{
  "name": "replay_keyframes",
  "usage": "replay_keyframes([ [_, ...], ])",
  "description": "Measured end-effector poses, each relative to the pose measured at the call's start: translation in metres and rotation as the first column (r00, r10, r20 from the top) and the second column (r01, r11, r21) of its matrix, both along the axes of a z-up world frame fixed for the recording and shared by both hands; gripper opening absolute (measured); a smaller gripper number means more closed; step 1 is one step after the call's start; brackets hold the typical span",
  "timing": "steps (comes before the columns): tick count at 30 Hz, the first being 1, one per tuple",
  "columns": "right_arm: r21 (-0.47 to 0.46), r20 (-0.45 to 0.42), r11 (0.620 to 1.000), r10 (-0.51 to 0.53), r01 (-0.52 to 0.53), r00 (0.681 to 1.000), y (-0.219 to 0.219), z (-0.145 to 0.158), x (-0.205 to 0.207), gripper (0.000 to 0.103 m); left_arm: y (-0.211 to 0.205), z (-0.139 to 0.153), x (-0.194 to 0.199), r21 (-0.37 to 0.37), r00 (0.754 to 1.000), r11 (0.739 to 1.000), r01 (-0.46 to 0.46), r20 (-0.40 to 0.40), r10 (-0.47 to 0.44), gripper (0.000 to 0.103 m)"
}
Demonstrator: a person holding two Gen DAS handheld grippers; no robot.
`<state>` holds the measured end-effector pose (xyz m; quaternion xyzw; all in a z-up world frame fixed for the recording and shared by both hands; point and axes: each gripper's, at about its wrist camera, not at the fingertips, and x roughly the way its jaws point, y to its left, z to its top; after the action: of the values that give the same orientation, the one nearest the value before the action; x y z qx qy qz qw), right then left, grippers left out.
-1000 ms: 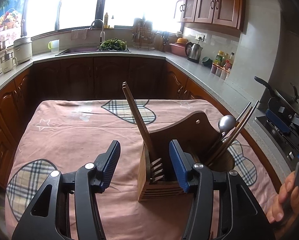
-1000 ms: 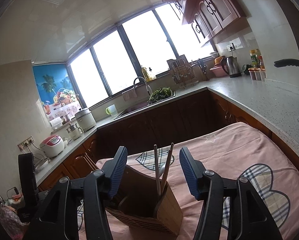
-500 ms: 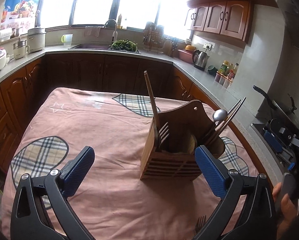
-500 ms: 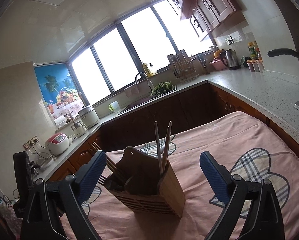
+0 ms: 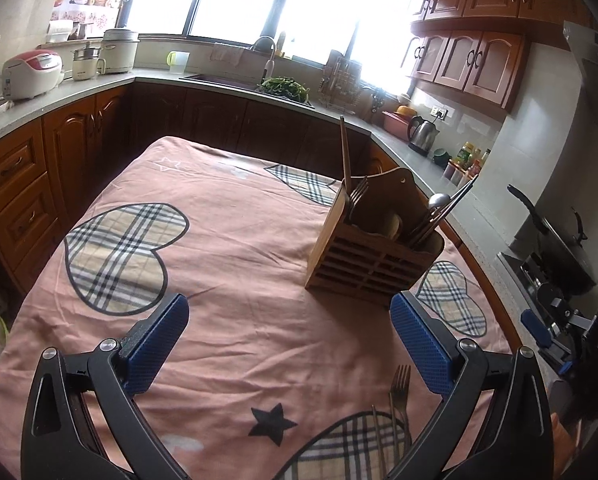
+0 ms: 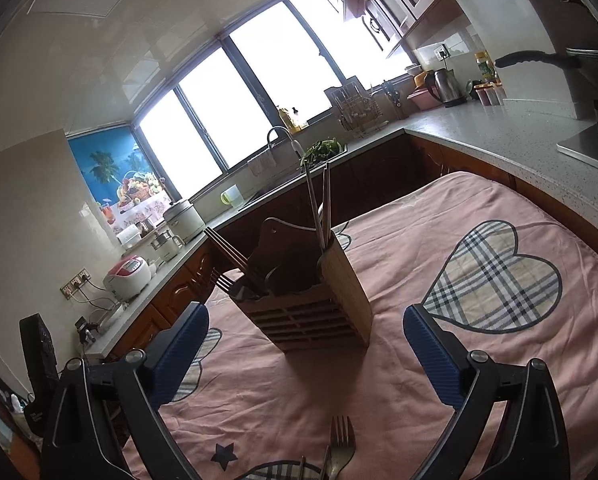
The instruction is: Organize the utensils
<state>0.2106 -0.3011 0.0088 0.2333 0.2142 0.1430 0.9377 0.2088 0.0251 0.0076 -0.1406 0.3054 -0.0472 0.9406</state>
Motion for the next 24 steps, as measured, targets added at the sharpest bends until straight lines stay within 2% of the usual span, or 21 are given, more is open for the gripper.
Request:
replay_keyframes([
  [10, -0.065, -0.031, 0.998, 0.002, -0.004, 1.000, 0.011, -0.018, -0.055, 0.099, 0.011, -0.014, -0.066, 0.039, 0.998, 0.997, -0.064, 0.011, 0.064, 0.103],
  [12, -0.099, -0.021, 0.995, 0.000, -0.002, 1.000, 0.014, -0.019, -0.065, 0.099, 0.009, -0.013, -0.078, 0.073, 0.997, 0.994, -0.078, 0.030, 0.076, 0.103],
  [15, -0.137, 0.000, 0.991, -0.001, 0.002, 1.000, 0.018, -0.016, -0.081, 0.099, 0.000, -0.009, -0.095, 0.141, 0.996, 0.987, -0.077, 0.050, 0.071, 0.103],
  [18, -0.195, 0.035, 0.981, -0.009, 0.016, 0.999, 0.025, -0.009, -0.097, 0.100, -0.006, -0.001, -0.113, 0.177, 0.994, 0.981, -0.078, 0.091, 0.063, 0.103],
  [24, -0.337, 0.169, 0.937, -0.038, 0.094, 0.985, 0.043, 0.011, -0.138, 0.103, -0.018, 0.023, -0.149, 0.240, 0.975, 0.963, -0.124, 0.210, 0.073, 0.103],
])
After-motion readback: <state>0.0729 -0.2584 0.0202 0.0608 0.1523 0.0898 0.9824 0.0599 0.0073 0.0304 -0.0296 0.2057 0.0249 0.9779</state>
